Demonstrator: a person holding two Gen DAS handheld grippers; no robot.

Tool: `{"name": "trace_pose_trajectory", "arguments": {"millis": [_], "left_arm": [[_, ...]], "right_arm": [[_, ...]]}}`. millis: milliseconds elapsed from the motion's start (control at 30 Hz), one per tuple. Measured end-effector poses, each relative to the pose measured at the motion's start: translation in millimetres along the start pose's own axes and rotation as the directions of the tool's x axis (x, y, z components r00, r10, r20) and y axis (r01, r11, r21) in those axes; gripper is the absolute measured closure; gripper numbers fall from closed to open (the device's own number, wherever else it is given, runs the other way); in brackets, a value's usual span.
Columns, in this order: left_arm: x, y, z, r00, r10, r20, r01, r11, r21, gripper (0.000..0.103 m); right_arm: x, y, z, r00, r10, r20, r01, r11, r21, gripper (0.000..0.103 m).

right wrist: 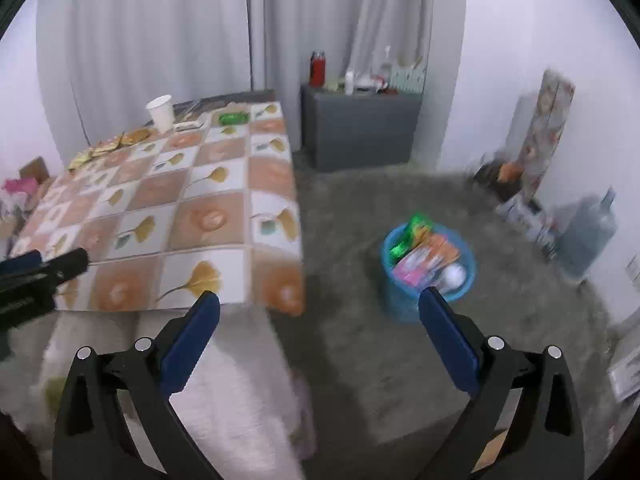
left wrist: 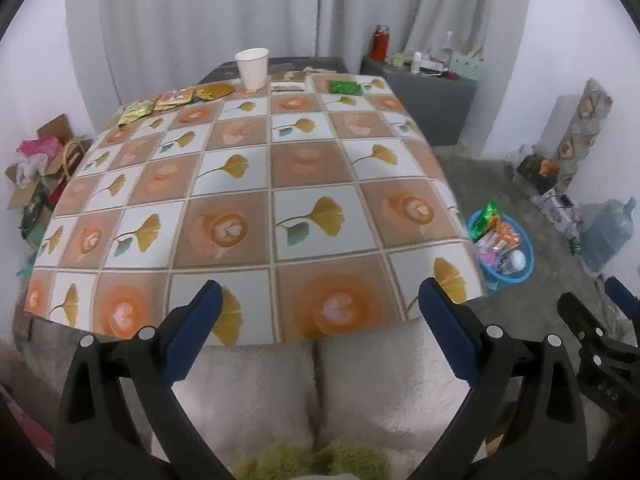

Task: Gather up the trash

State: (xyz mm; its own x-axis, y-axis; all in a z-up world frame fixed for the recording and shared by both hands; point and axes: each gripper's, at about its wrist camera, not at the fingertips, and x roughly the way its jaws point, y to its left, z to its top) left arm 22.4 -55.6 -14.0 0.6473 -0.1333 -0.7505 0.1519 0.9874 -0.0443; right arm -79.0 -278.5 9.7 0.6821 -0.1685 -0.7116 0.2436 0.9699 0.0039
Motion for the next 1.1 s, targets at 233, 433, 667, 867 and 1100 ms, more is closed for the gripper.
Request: {"name": "trace_pose_trajectory", "arguments": {"millis": [233, 433, 667, 867, 1100], "left_arm": [[-3, 0, 1, 1.0, 0.014, 0.008, -0.014, 0.999, -0.032, 0.009], [-6, 0, 3, 0.999, 0.025, 0.02, -0.024, 0.999, -0.026, 0.009], [-12, 6, 8, 0.998, 0.056, 0.036, -0.054, 0.997, -0.052, 0.009], [-12, 9, 8, 0.997, 0.072, 0.034, -0.07, 0.996, -0.061, 0.009], [-10, 9, 8, 0.998, 0.063, 0.03, -0.061, 0.996, -0.068, 0.009]], "right_arm": [[-2, -4, -6, 0.998, -0.064, 0.013, 0.064, 0.998, -0.009, 0.006], [-4, -12, -3, 0.994, -0.108, 0.027, 0.108, 0.994, -0.018, 0.006], [-6, -24, 0, 0.99, -0.14, 0.035, 0.14, 0.99, 0.003, 0.006], [-7, -23, 0, 0.99, -0.14, 0.036, 0.14, 0.99, 0.003, 0.006], [-6, -23, 1, 0.99, -0.139, 0.033, 0.139, 0.99, 0.003, 0.006]]}}
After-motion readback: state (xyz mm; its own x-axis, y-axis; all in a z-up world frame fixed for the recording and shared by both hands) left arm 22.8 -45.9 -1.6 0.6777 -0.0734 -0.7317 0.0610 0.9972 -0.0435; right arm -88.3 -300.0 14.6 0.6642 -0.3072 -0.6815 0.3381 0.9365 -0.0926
